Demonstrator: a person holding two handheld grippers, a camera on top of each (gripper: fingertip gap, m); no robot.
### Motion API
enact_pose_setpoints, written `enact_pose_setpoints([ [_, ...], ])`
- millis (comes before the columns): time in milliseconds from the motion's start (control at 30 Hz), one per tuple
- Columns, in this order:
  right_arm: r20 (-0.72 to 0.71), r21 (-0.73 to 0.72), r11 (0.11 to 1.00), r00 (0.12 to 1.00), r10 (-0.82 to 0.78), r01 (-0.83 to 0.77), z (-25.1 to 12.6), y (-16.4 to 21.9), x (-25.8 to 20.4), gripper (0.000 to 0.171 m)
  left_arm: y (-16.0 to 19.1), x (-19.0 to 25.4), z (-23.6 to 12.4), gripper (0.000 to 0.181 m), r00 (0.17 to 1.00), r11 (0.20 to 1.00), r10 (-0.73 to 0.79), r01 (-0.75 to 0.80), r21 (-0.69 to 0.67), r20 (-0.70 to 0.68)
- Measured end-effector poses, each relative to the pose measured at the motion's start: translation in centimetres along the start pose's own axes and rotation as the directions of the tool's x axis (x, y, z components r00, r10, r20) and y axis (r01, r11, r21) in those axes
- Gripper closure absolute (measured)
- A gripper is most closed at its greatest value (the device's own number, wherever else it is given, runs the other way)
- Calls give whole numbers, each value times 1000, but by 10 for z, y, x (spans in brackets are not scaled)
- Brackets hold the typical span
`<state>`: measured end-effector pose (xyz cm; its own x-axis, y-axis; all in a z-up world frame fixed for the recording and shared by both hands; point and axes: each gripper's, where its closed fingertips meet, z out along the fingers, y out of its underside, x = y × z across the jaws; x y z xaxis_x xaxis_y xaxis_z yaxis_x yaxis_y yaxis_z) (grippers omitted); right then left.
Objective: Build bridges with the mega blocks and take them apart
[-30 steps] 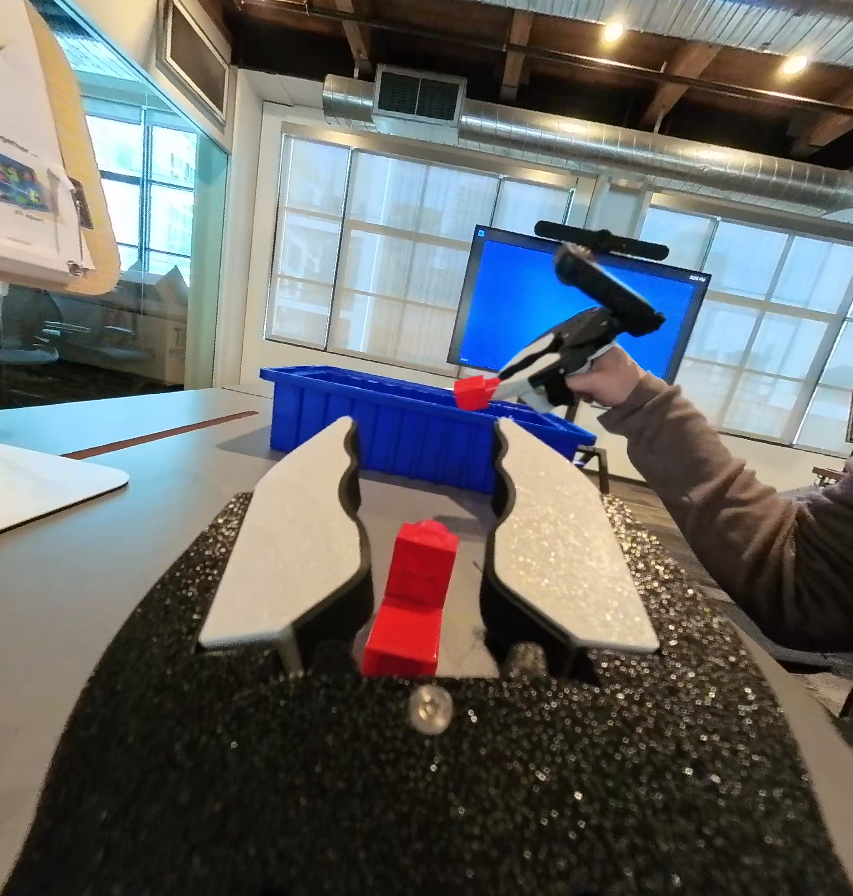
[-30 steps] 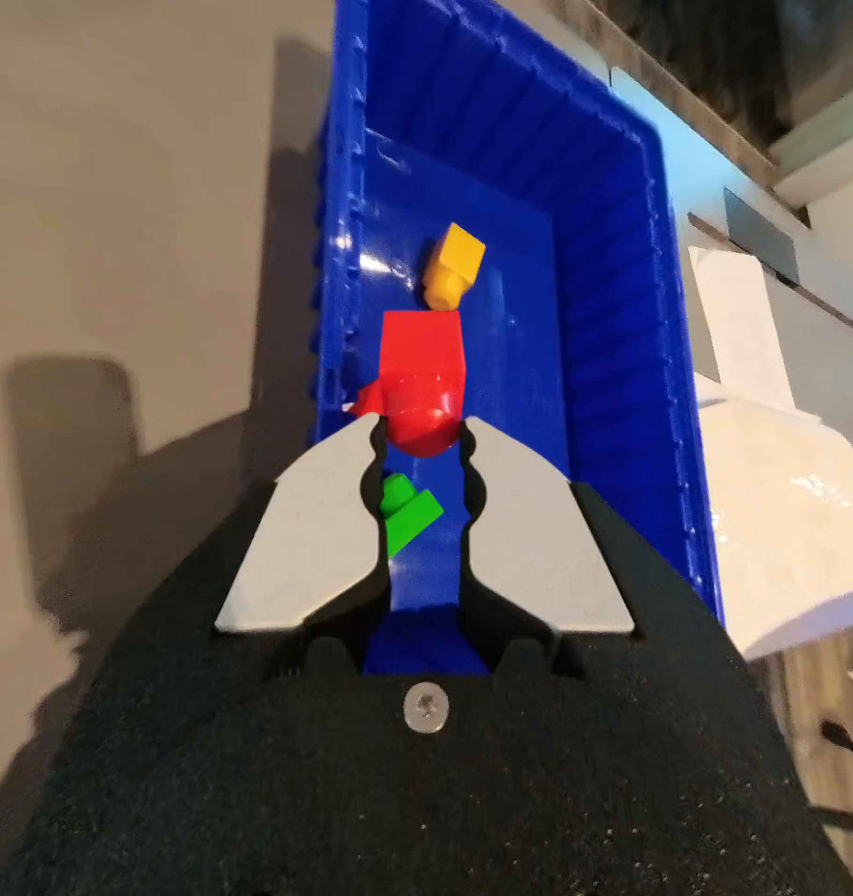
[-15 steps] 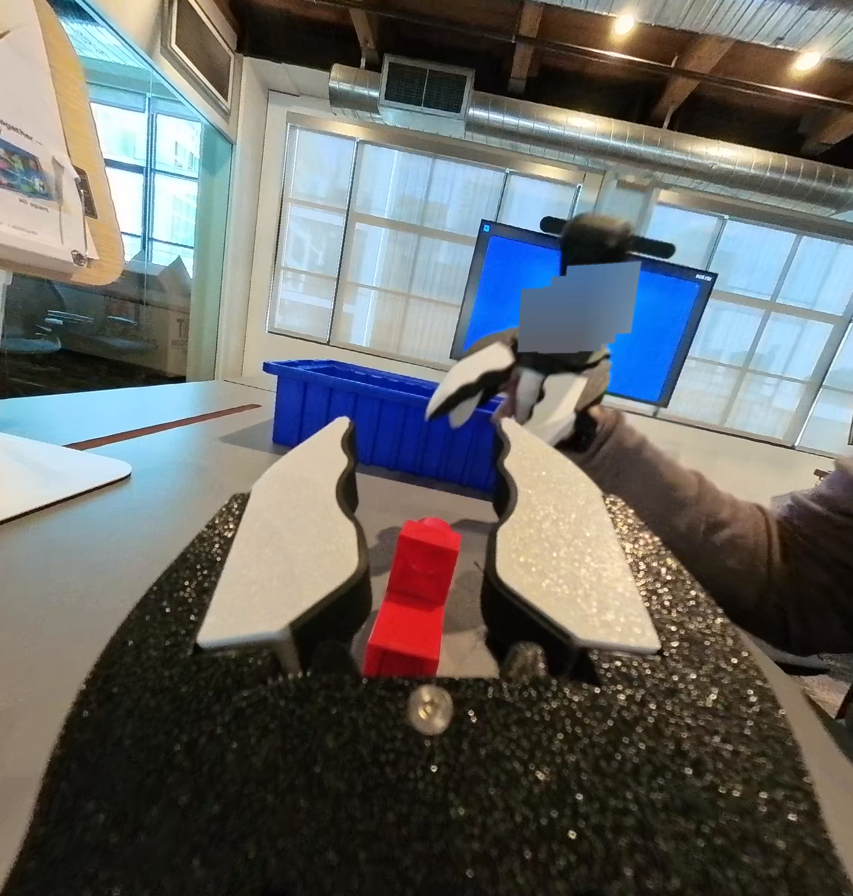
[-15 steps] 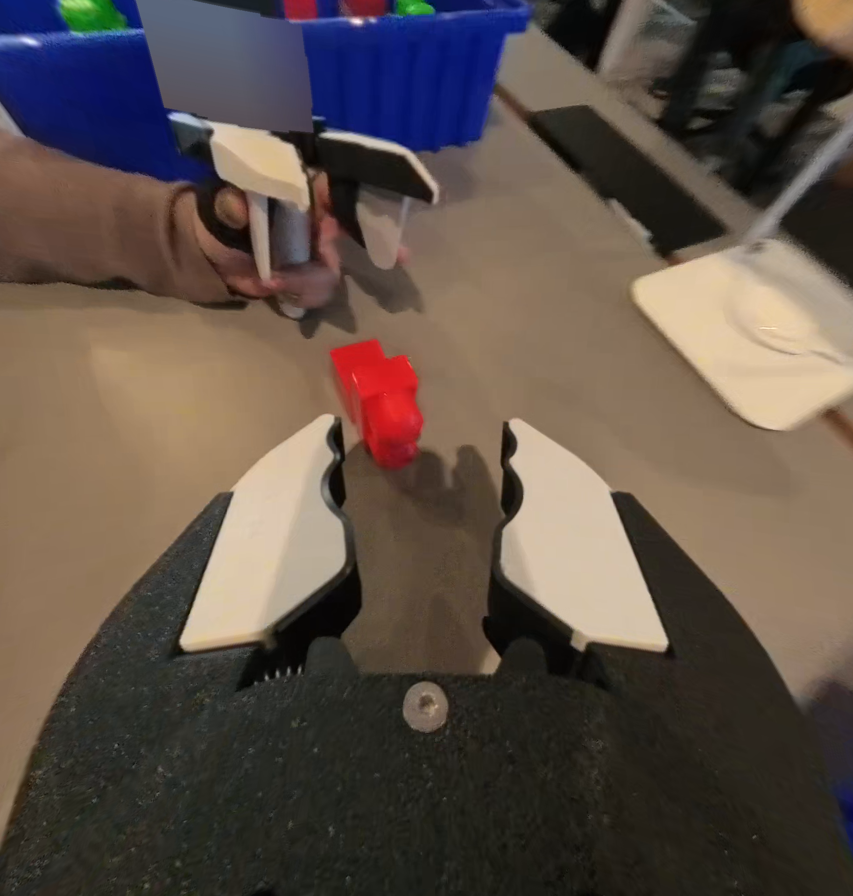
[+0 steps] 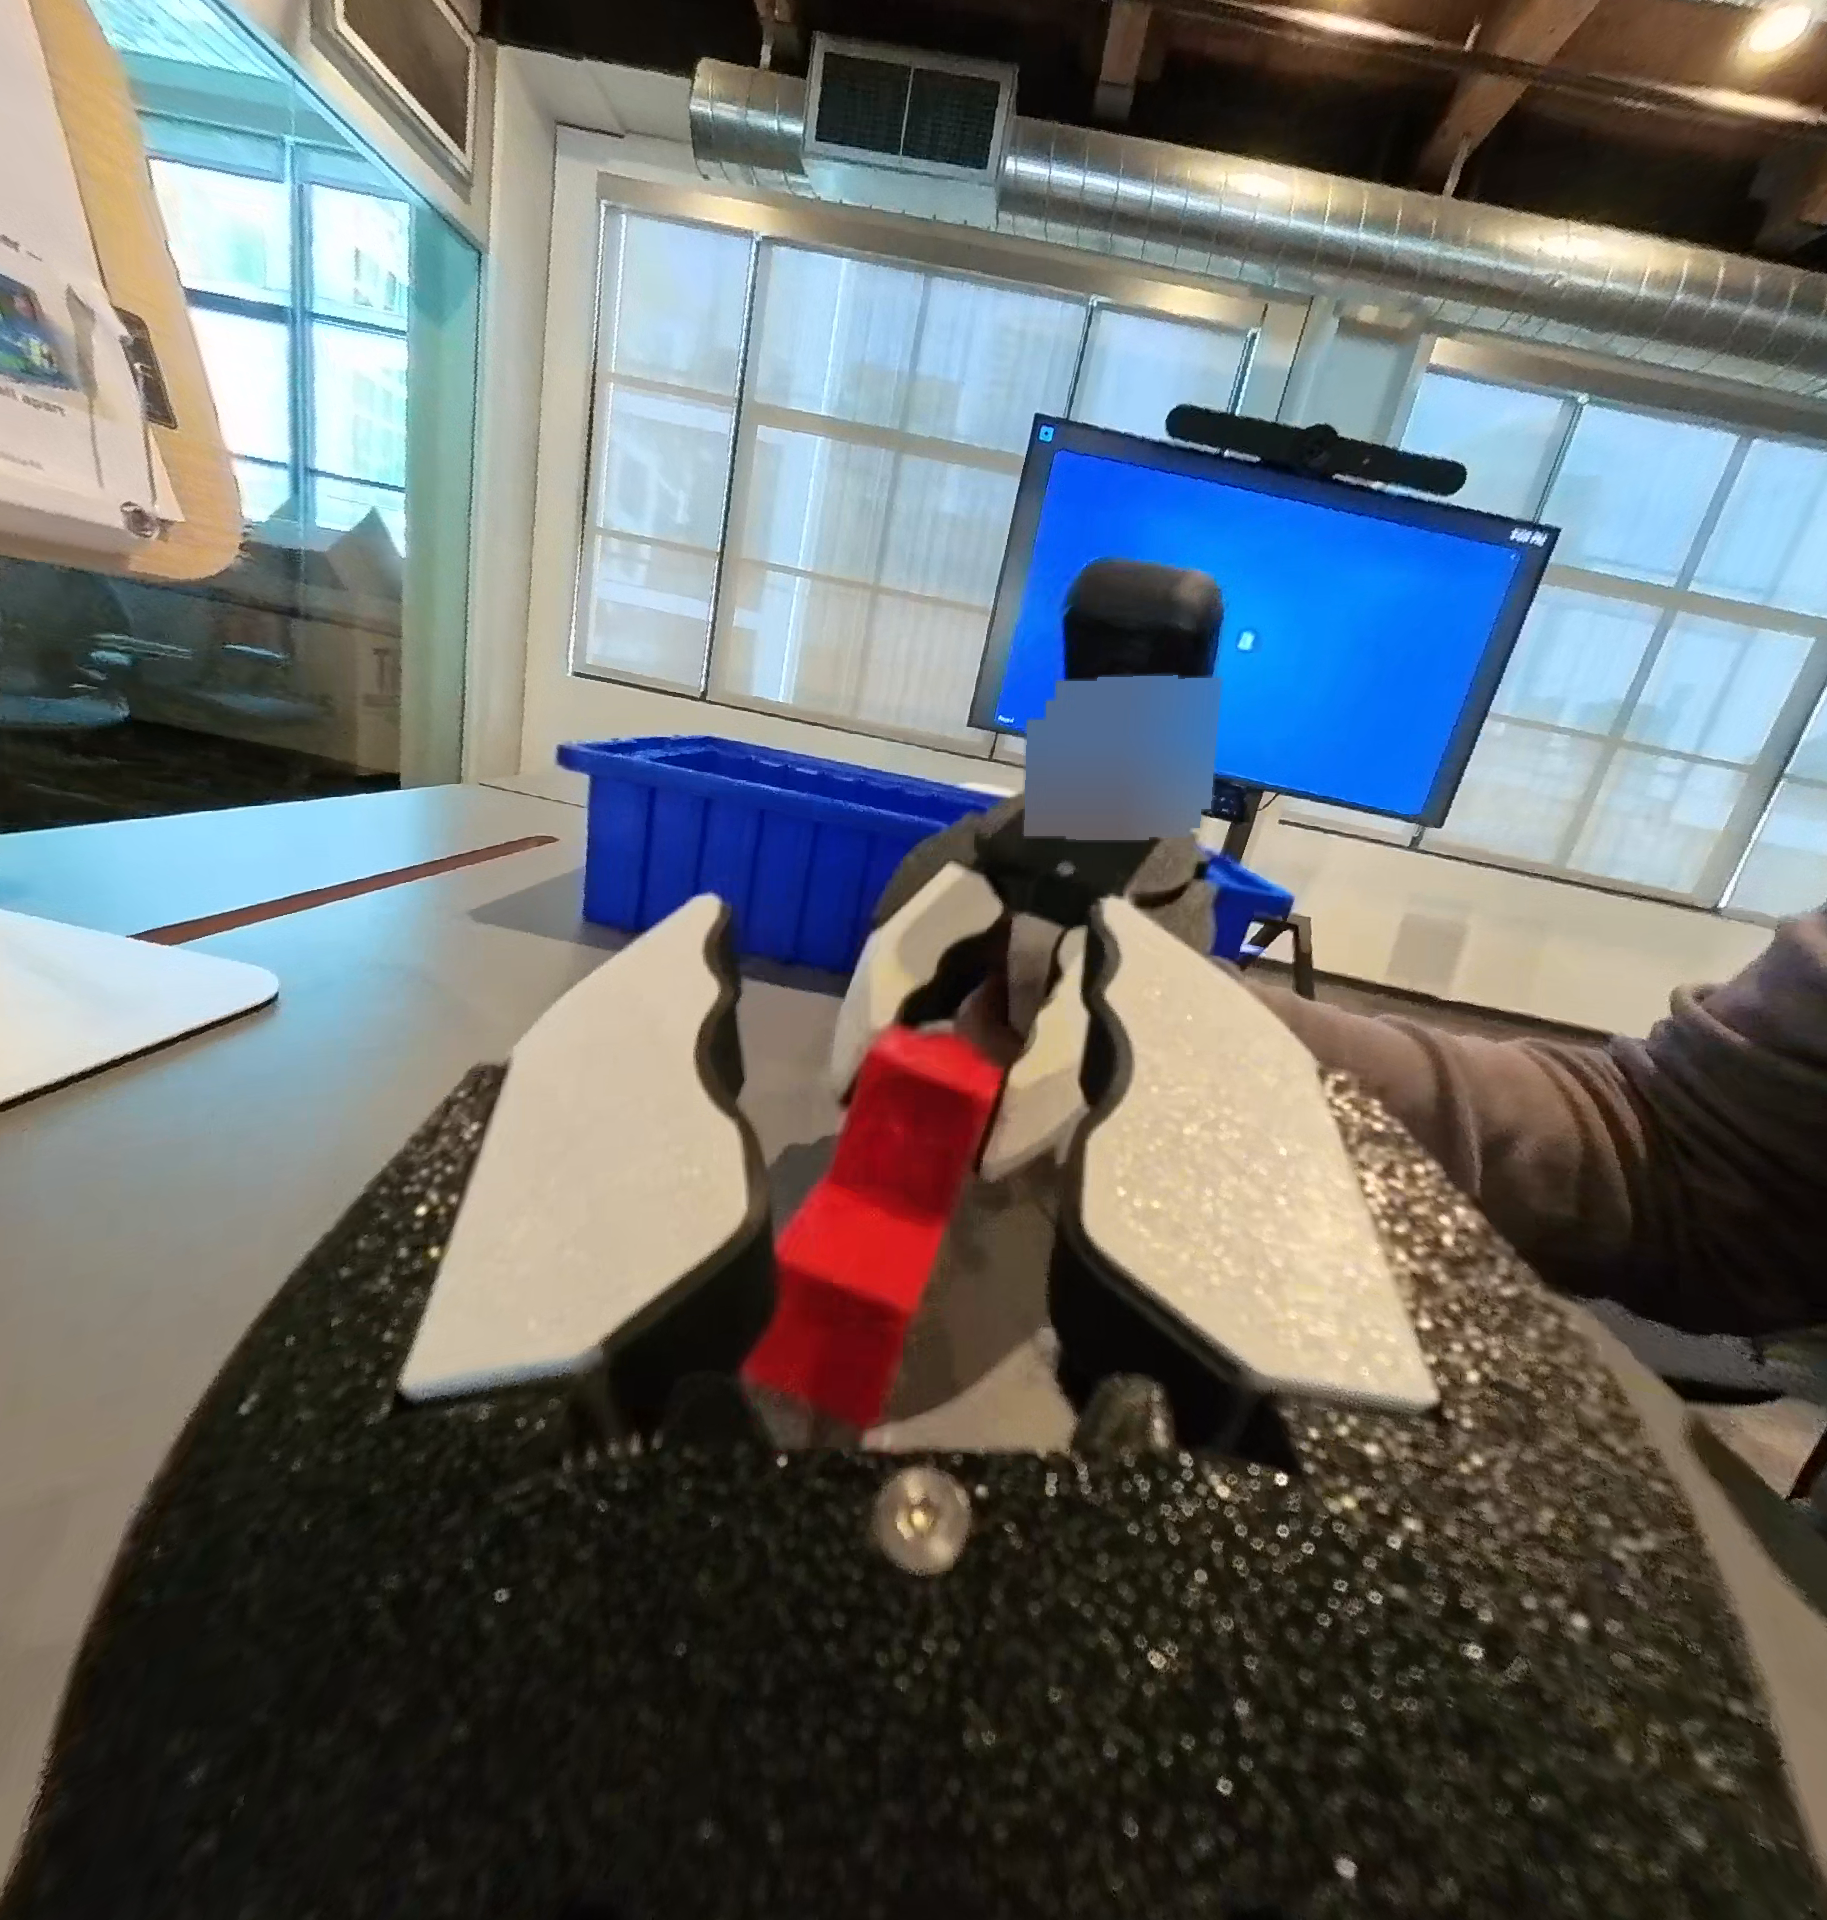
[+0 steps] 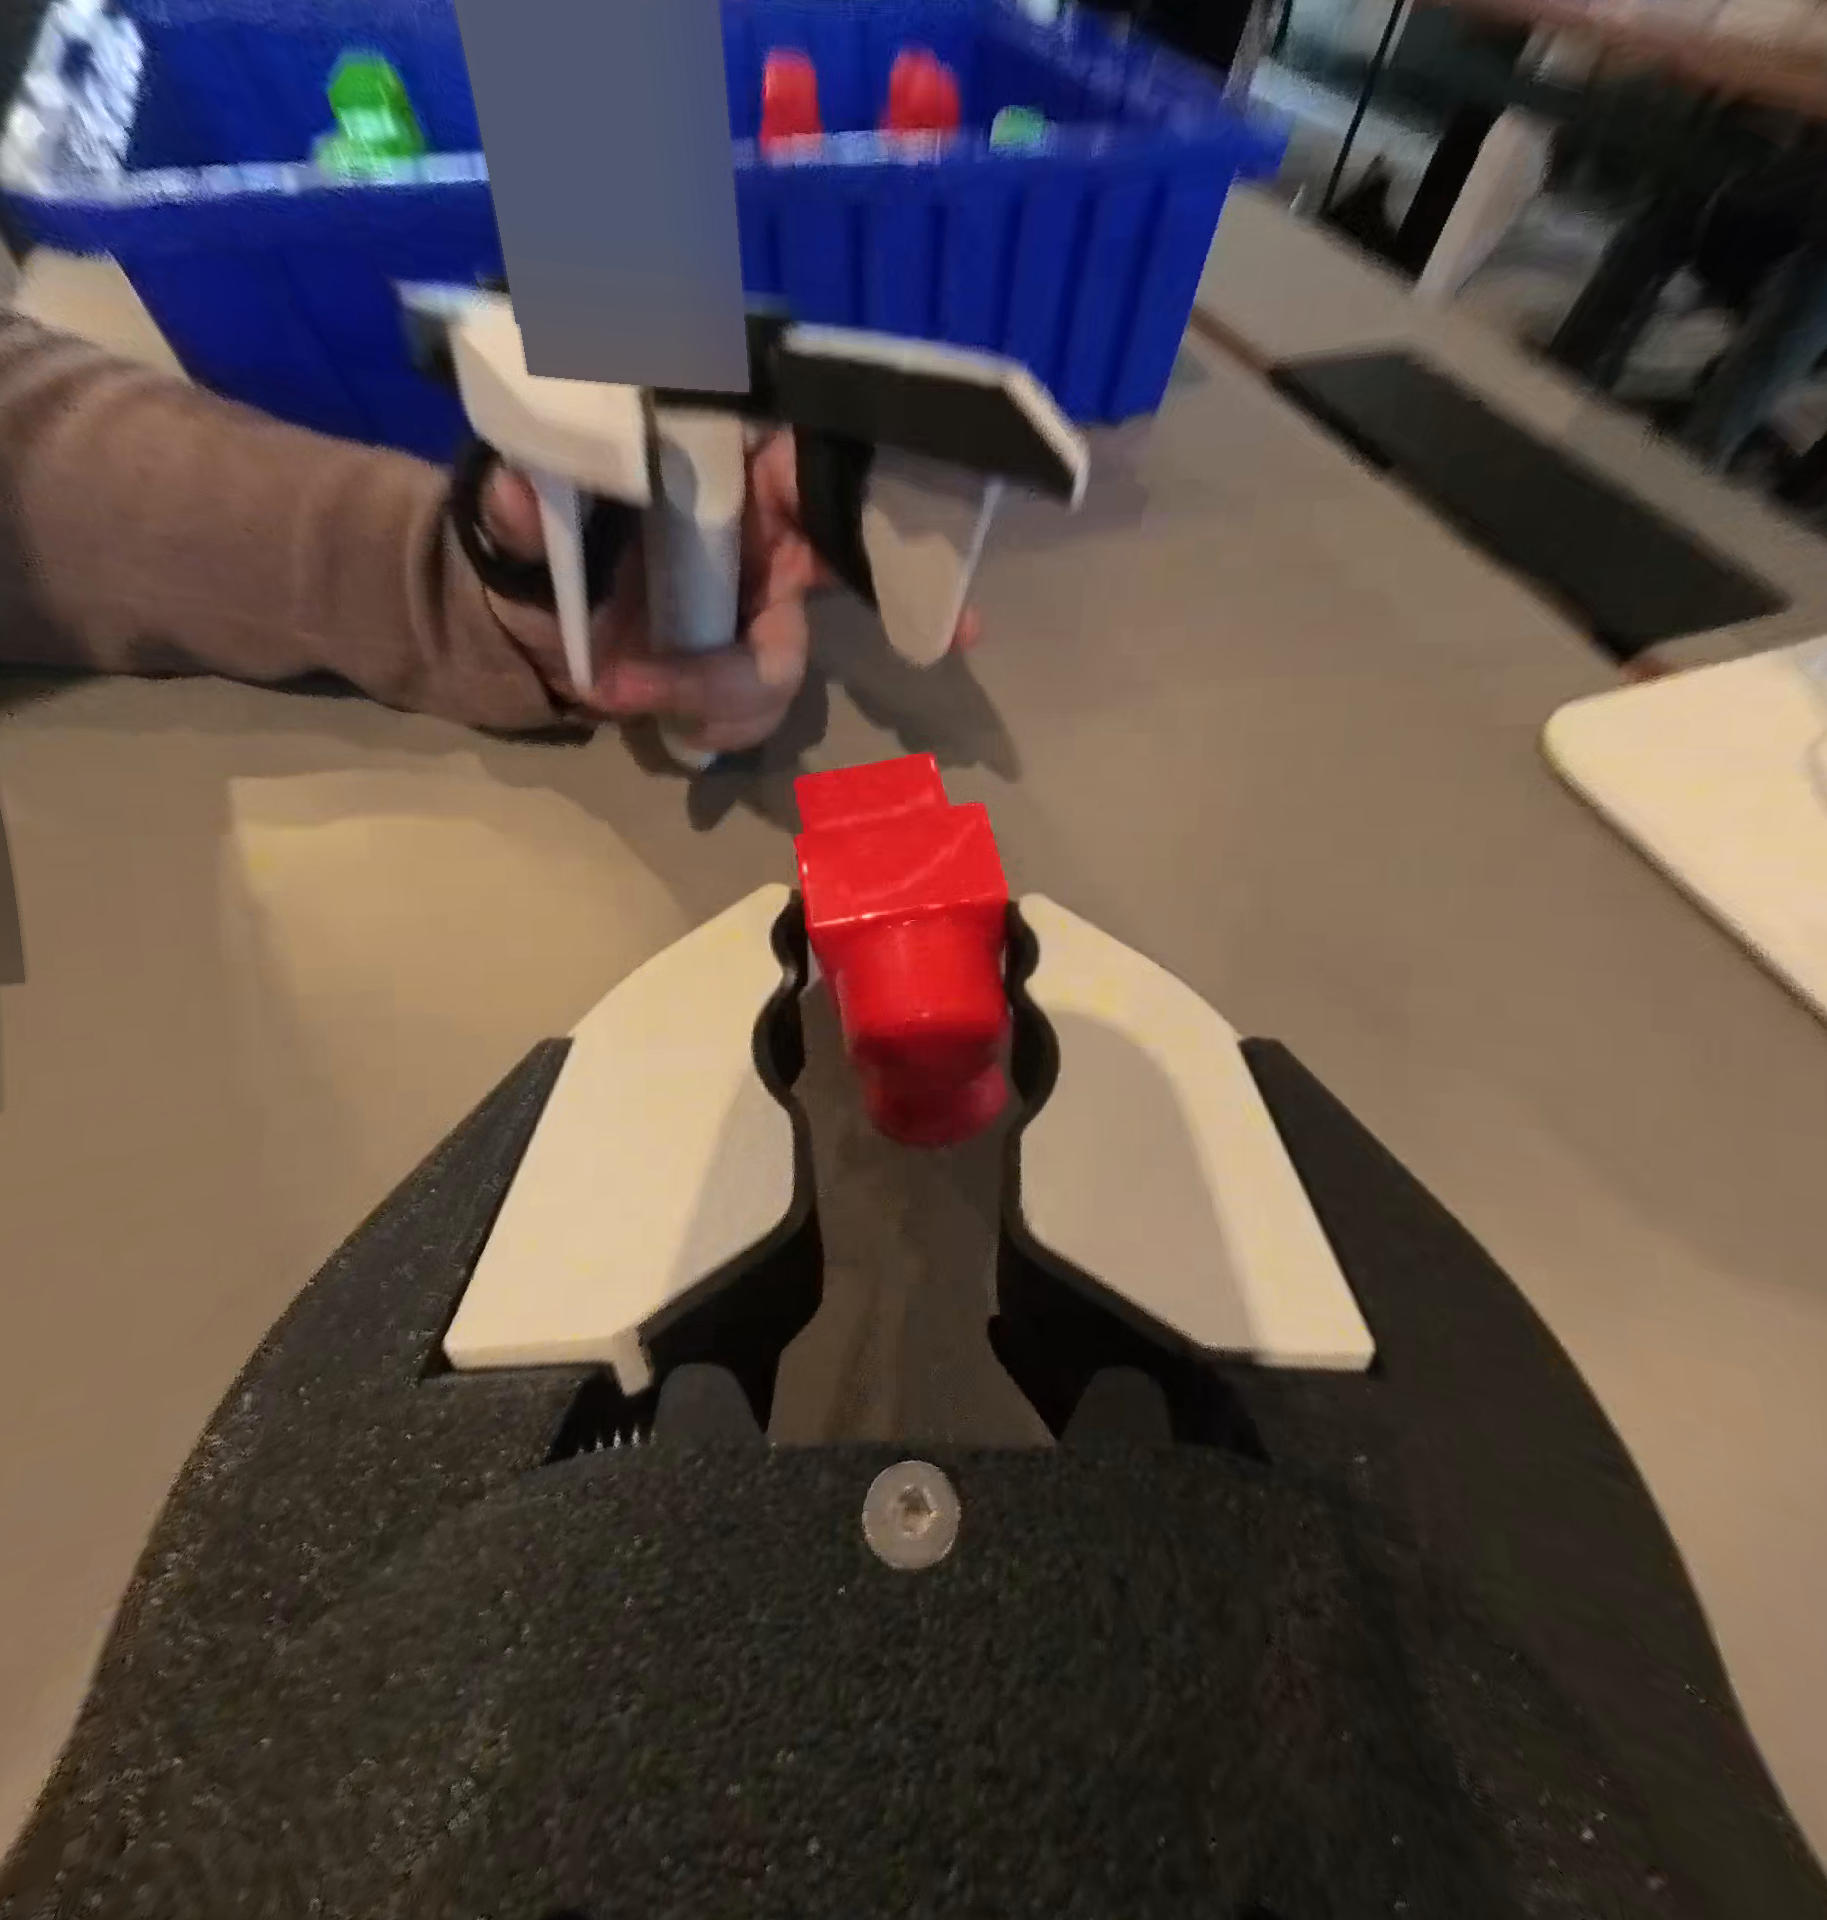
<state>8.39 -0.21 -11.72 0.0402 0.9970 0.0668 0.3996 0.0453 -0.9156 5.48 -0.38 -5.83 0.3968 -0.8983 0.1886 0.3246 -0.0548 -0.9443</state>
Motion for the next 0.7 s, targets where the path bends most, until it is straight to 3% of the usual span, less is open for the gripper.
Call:
enact_pose_setpoints([
  [200, -9, 253, 958, 991, -135, 133, -33, -38, -13, 136, 14, 11, 8, 106, 993, 987, 120, -120, -103, -15],
  [333, 47, 272, 956, 991, -124, 107, -34, -42, -21, 136, 25, 25, 12, 110, 977, 965, 193, -205, -165, -88],
  [367, 55, 267, 958, 991, -122, 103, -32, -41, -22, 136, 28, 28, 13, 114, 973, 959, 210, -225, -174, -99],
  [433, 67, 261, 961, 991, -114, 93, -30, -40, -23, 135, 29, 31, 13, 143, 963, 950, 246, -261, -173, -106],
  [500, 60, 251, 964, 993, -104, 86, -29, -39, -22, 135, 30, 30, 12, 144, 963, 946, 250, -266, -185, -103],
  [700, -155, 229, 967, 985, -81, 116, -29, -41, 3, 136, 25, 9, 9, 145, 944, 927, 330, -319, -198, 26],
])
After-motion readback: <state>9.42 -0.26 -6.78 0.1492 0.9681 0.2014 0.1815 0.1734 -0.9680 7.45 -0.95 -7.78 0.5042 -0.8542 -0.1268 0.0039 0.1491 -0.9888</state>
